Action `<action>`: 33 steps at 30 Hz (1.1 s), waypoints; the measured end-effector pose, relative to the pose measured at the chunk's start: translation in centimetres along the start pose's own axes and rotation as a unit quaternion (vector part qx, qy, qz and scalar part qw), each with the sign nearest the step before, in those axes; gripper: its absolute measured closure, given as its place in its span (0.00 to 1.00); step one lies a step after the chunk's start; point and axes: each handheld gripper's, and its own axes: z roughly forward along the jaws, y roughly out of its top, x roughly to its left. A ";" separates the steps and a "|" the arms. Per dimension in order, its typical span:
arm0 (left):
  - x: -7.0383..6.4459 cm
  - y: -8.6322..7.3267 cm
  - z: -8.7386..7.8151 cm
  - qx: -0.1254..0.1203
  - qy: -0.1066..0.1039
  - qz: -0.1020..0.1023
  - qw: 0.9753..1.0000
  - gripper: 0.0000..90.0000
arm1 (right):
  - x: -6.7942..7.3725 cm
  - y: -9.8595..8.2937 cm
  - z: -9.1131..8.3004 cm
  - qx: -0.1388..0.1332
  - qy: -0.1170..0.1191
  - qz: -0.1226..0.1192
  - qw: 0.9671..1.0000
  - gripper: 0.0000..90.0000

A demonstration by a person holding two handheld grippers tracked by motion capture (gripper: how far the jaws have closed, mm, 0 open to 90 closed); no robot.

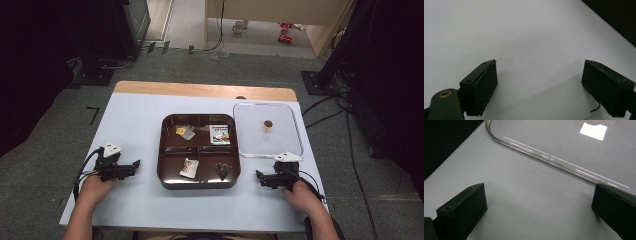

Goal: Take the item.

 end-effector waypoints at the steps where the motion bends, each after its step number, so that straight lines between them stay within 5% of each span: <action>1: 0.0 0.0 0.0 0.000 0.000 0.000 1.000 0.15 | 0.0 0.0 0.0 0.000 0.000 0.000 1.000 0.00; 33: 0.0 0.0 0.0 0.000 0.000 -0.002 1.000 0.14 | 0.0 0.0 0.0 0.000 0.000 0.000 1.000 0.00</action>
